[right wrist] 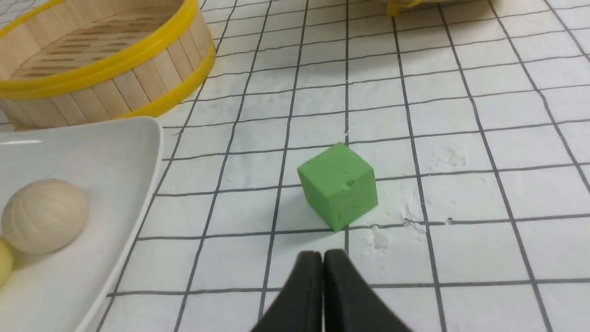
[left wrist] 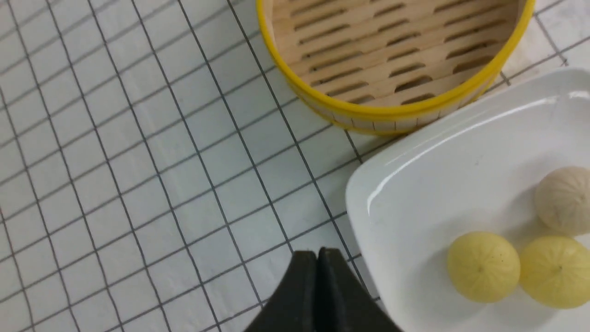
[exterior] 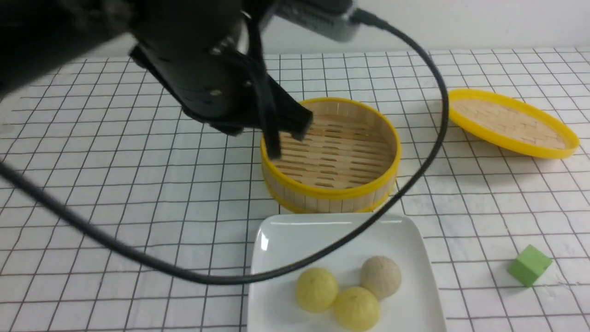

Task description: Put the steamed buns into the plate on the white-black tablecloth.

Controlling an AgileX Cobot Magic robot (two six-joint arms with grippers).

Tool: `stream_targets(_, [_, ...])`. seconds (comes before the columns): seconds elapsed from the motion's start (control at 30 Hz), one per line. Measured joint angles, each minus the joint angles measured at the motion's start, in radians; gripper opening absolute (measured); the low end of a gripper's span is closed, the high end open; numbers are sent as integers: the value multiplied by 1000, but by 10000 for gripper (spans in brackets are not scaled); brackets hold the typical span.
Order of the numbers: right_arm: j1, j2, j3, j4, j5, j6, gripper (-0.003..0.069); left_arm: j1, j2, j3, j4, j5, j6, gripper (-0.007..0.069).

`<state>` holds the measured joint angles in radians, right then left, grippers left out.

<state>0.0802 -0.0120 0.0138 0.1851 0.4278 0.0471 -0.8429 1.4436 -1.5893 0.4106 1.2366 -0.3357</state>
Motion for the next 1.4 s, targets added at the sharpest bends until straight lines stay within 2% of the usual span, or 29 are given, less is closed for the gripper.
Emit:
stream_targets(0.23, [0,0,0,0,0,0,29,0,-281,109,-22,0,-2,17])
stream_targets(0.37, [0,0,0,0,0,0,34,0,-445,302,-71,-1,-45,17])
stream_targets(0.4, [0,0,0,0,0,0,37,0,-523,430,-101,-43,-77,19])
stream_targets(0.43, [0,0,0,0,0,0,38,0,-531,445,-104,-64,-80,19])
stream_targets(0.5, [0,0,0,1,0,0,41,0,-629,636,-140,-263,-142,19])
stream_targets(0.6, [0,0,0,1,0,0,41,0,-683,765,-151,-440,-221,20])
stream_targets(0.67, [0,0,0,1,1,0,41,0,-726,894,-154,-631,-341,20])
stream_targets(0.8, [0,0,0,1,1,0,41,0,-737,992,-147,-774,-426,22])
stream_targets(1.03, [0,0,0,1,1,0,49,0,-737,1071,-72,-758,-441,34])
stream_targets(1.4, [0,0,0,1,1,0,64,24,-756,1083,-60,-742,-428,40])
